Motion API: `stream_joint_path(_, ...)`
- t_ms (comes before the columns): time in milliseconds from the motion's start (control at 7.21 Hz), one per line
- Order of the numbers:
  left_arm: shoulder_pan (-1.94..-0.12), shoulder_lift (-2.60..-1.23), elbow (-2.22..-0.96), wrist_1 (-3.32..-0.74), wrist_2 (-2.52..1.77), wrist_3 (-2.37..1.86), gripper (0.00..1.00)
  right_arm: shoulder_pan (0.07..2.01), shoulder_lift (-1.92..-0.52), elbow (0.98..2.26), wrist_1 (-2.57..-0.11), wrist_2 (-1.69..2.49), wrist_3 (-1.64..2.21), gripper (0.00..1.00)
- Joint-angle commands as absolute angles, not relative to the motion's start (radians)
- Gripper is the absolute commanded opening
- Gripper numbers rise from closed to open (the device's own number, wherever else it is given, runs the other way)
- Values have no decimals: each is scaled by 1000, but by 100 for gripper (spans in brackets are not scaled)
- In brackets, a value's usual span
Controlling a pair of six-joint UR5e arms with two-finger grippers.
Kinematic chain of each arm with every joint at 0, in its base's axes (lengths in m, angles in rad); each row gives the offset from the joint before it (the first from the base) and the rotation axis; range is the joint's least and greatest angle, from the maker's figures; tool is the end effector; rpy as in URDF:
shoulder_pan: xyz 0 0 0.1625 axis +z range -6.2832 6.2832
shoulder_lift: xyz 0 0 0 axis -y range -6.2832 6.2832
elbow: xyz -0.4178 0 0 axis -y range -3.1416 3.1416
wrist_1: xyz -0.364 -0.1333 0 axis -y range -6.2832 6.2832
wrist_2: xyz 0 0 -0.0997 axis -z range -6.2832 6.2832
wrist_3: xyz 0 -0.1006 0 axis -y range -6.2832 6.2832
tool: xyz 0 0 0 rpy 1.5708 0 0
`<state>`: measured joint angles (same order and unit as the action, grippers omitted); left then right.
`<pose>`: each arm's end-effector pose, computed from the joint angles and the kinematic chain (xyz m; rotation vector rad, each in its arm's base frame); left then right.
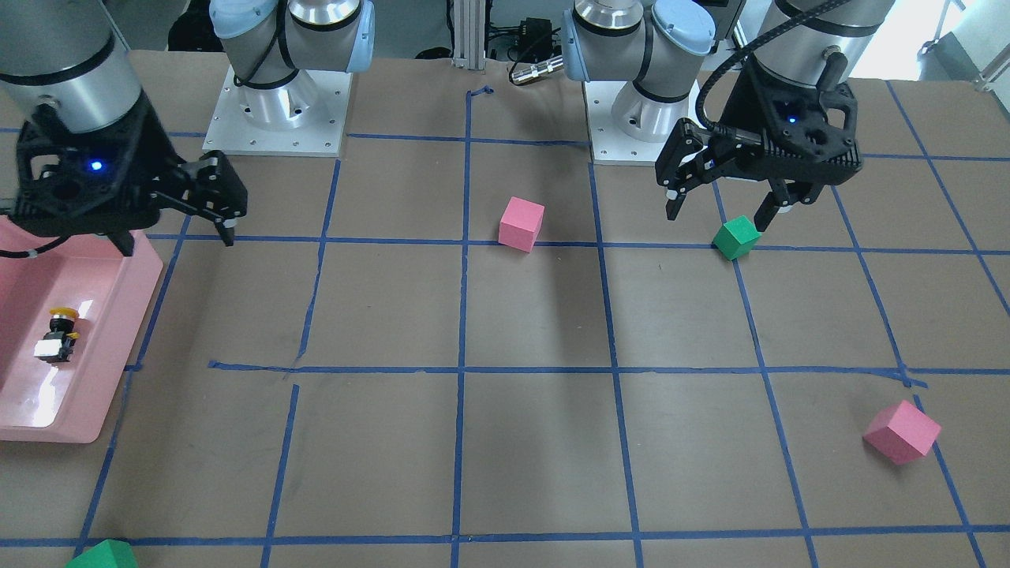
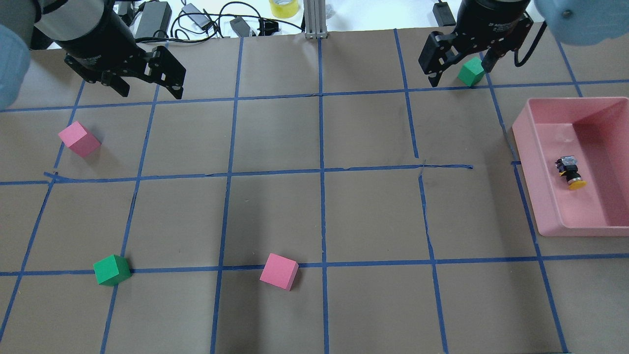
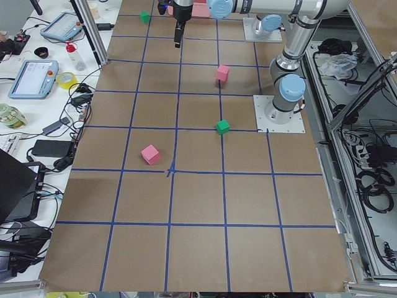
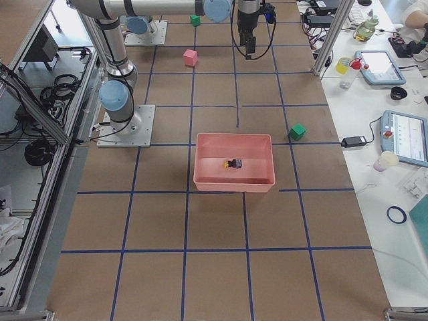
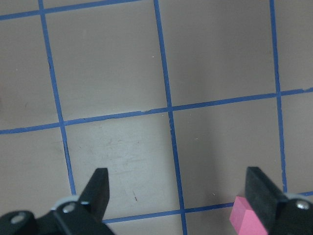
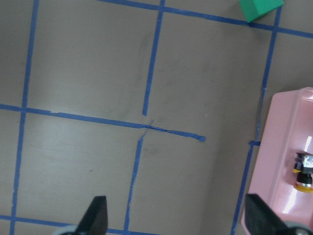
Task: Align button upright
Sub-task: 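Move the right gripper over the pink tray toward the yellow-capped button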
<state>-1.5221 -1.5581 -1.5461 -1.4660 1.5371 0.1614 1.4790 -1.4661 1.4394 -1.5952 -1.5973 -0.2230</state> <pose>-0.1136 -0.4775 0.5085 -0.1792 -3.1097 0.2261 0.0831 -0.5221 0.4924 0.2026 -3.1000 0.0720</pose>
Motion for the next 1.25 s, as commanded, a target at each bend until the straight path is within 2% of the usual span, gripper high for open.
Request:
stream_joint_path(0,-1523,-1559,-1546,-1470,1539,164,100,1303,-1441,1465,-1623,-1604,-244,100)
stream_joint_path(416,-1523,-1566,-1551,-1514,1534,164,100,1116,-1381,1576,-1809,-1594,-325,99)
stream_joint_path(694,-1523,-1568,-1537,-1508,1542,140,100,999,-1313,1656,-1965,-1591,-516,98)
stream_joint_path(1110,-1522,-1569,-1532,-1485,1589,80,100,965,-1235,1729,-2124,-1591,-518,96)
